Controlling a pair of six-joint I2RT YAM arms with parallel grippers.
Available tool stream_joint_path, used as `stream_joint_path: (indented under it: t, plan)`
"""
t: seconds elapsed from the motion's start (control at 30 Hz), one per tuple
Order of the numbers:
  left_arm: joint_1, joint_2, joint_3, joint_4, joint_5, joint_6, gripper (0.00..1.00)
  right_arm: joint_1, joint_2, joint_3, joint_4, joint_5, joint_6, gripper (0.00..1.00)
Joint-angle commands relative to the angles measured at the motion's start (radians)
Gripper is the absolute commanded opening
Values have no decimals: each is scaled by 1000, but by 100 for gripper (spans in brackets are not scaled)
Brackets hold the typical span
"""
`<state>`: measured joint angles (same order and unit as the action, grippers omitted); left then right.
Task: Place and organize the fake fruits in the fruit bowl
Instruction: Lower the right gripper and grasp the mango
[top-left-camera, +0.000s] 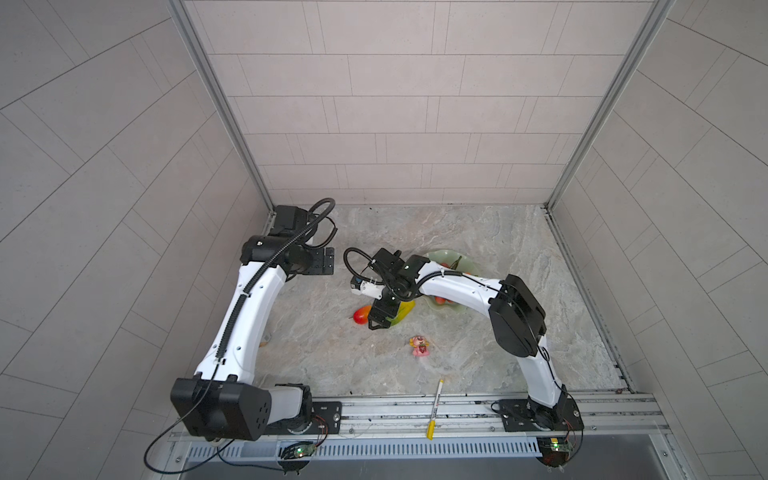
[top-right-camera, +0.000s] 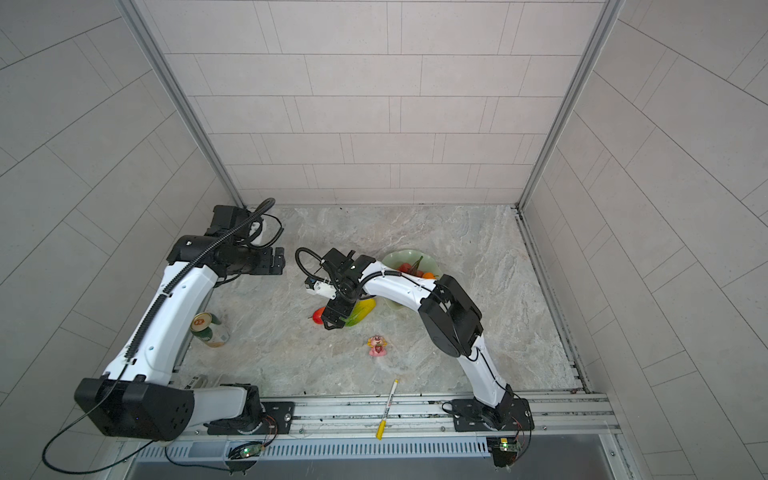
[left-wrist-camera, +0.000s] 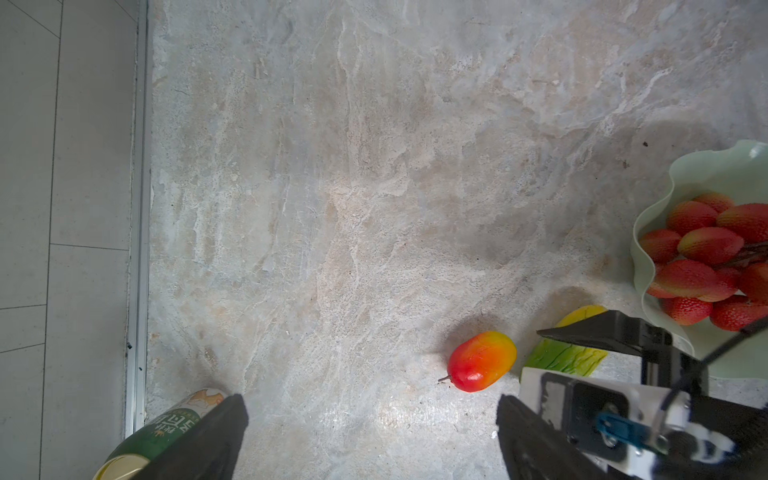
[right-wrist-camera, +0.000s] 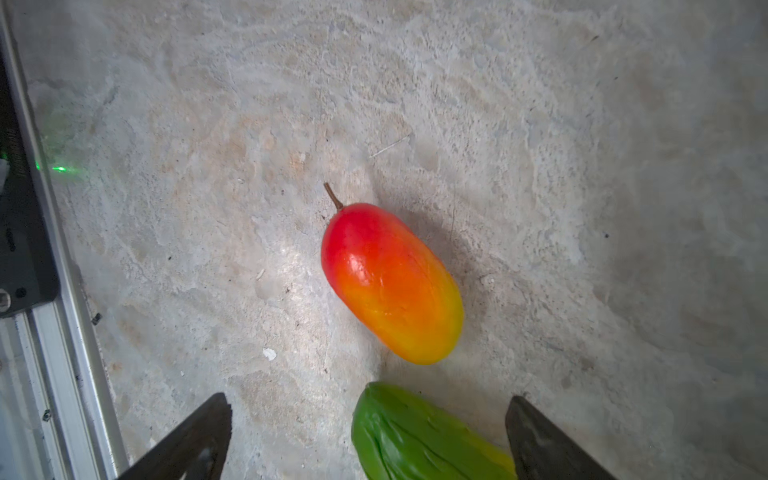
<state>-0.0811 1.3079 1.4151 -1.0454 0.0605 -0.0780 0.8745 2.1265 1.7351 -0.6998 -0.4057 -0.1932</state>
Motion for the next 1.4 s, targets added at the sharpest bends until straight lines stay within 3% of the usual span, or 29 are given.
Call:
stream_joint_path:
  t: [0.0, 0.2, 0.53, 0.7, 0.93, 1.1, 1.37]
  plan:
    - [-1, -2, 16, -11, -19, -9, 100, 12, 32, 22, 52, -20, 21, 94]
    - [-2, 1, 22, -13, 2, -5, 100, 14, 72, -5, 187, -5, 97, 86]
    - [-1, -3, 25, -13, 14, -1, 100, 20, 140, 46, 154, -30, 100, 73]
    - [-2, -1, 25, -10, 25, -2, 100, 20, 140, 37, 146, -30, 101, 44]
    - [-2, -1, 25, -11, 33, 1, 100, 20, 127, 50, 136, -15, 102, 37]
    - [-1, -6, 20, -10, 32, 3, 100, 18, 83, 52, 119, 5, 91, 32]
    - [-2, -7, 7, -2, 49, 4, 100, -24, -65, 72, 49, 73, 28, 15]
